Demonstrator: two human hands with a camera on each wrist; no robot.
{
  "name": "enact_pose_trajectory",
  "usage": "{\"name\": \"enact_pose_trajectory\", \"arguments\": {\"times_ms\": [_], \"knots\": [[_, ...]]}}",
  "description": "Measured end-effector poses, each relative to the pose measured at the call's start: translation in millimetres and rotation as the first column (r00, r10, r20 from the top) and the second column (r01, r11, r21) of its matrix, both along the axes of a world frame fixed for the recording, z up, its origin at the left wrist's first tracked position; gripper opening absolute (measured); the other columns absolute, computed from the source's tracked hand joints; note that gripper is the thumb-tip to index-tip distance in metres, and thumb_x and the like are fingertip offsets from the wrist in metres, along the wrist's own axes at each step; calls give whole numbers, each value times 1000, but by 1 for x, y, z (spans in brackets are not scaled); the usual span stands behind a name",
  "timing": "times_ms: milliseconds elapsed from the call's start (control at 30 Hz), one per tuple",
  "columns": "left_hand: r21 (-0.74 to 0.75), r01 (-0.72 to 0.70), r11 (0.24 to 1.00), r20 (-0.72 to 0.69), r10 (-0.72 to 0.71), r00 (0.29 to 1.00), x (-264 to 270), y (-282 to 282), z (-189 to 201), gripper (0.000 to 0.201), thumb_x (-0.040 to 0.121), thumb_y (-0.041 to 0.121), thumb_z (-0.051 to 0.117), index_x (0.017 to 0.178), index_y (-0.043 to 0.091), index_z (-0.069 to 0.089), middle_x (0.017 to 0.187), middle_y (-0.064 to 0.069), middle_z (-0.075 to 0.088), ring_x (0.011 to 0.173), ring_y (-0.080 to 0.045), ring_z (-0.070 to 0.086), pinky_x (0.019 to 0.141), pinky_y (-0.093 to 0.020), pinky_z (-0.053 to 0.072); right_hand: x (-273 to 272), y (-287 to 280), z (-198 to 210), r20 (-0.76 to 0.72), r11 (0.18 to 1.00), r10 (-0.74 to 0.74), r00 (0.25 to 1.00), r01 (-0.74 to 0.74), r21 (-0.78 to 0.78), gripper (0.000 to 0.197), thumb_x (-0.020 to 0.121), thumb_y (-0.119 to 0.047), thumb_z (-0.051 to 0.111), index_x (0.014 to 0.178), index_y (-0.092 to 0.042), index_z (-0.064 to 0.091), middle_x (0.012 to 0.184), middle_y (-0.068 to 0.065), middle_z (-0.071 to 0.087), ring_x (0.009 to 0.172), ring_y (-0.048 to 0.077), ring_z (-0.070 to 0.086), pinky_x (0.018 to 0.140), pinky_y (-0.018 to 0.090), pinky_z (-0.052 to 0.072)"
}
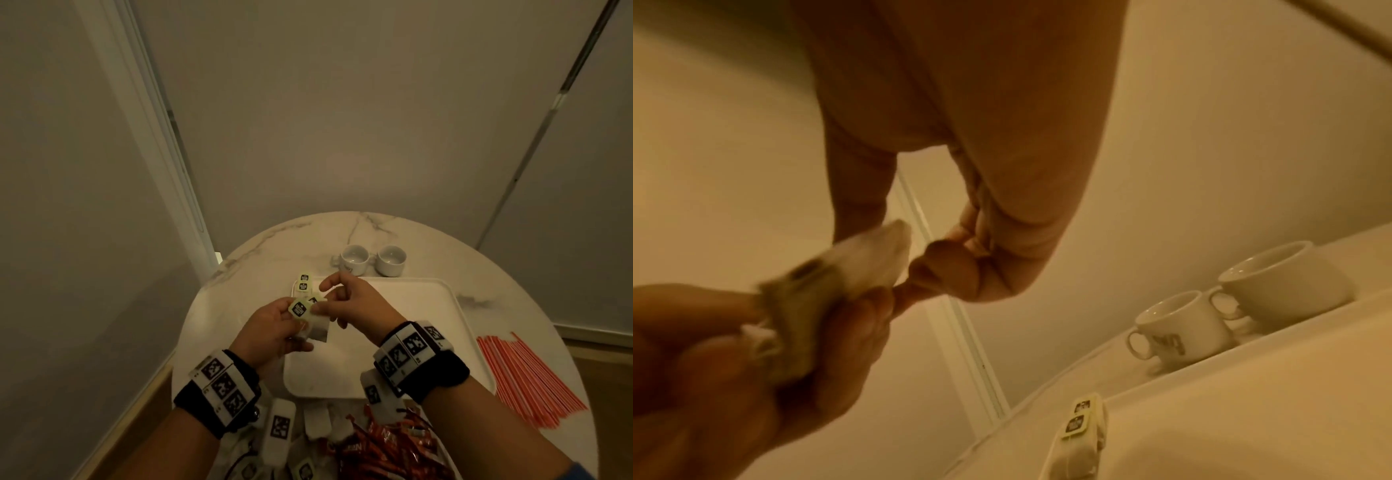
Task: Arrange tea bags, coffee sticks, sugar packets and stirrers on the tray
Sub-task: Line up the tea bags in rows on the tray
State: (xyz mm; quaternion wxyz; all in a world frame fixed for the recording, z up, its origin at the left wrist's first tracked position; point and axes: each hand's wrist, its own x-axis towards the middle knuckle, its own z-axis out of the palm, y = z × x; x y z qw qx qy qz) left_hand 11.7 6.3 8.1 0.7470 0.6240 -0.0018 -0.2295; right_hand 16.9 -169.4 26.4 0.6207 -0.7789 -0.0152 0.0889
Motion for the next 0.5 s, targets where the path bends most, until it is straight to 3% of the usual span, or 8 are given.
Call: {"name": "enact_pose_trajectory", "arguments": {"times_ms": [67,133,200,233,300,400,500], "knots": [[-29,-51,998,20,52,998,2,-3,1,38,89,-14,46,123,2,52,95,-16,69,75,-25,70,58,-33,58,-2,-2,-5,3,1000,-28,1000,28,6,28,76,-5,76,97,-11,58,64,4,57,58,19,53,49,27,41],[-52,-93,994,28,94,995,4,-4,1,49,89,-15,47,125,18,52,104,-20,68,82,-34,70,61,-38,59,-3,-2,-10,26,998,-63,998,62,15,24,78,3,71,94,-10,59,62,4,56,56,21,51,49,28,41],[-58,-125,990,42,127,991,5,-4,0,61,87,-16,48,123,33,52,103,-18,69,85,-36,69,62,-41,59,-2,-3,-12,32,994,-99,995,98,39,21,80,6,67,92,-10,60,62,3,55,51,17,49,48,27,40],[-53,-153,987,54,156,986,6,-2,1,62,87,-17,47,123,34,53,102,-16,70,86,-34,70,63,-42,60,-2,-3,-11,27,994,-104,994,102,49,21,81,7,65,93,-9,62,64,4,57,49,14,48,48,25,40],[-38,-221,975,71,223,972,8,1,2,56,87,-18,42,119,24,59,102,-14,69,89,-31,71,63,-41,60,-2,-6,-9,16,995,-87,996,86,56,21,83,7,63,99,-7,65,73,10,61,49,9,47,48,23,39],[25,-299,954,87,296,951,13,5,8,41,87,-17,37,100,7,67,103,-15,67,90,-29,71,62,-38,60,-1,-8,-3,11,998,-29,1000,28,59,27,83,6,63,105,-8,66,78,10,63,50,5,48,49,20,38],[77,-231,970,90,225,970,16,3,17,20,92,0,50,86,0,70,90,-14,71,79,-25,72,65,-39,60,2,-9,3,25,999,16,1000,-17,50,25,82,6,66,100,-12,63,70,5,62,50,8,49,50,22,39]]}}
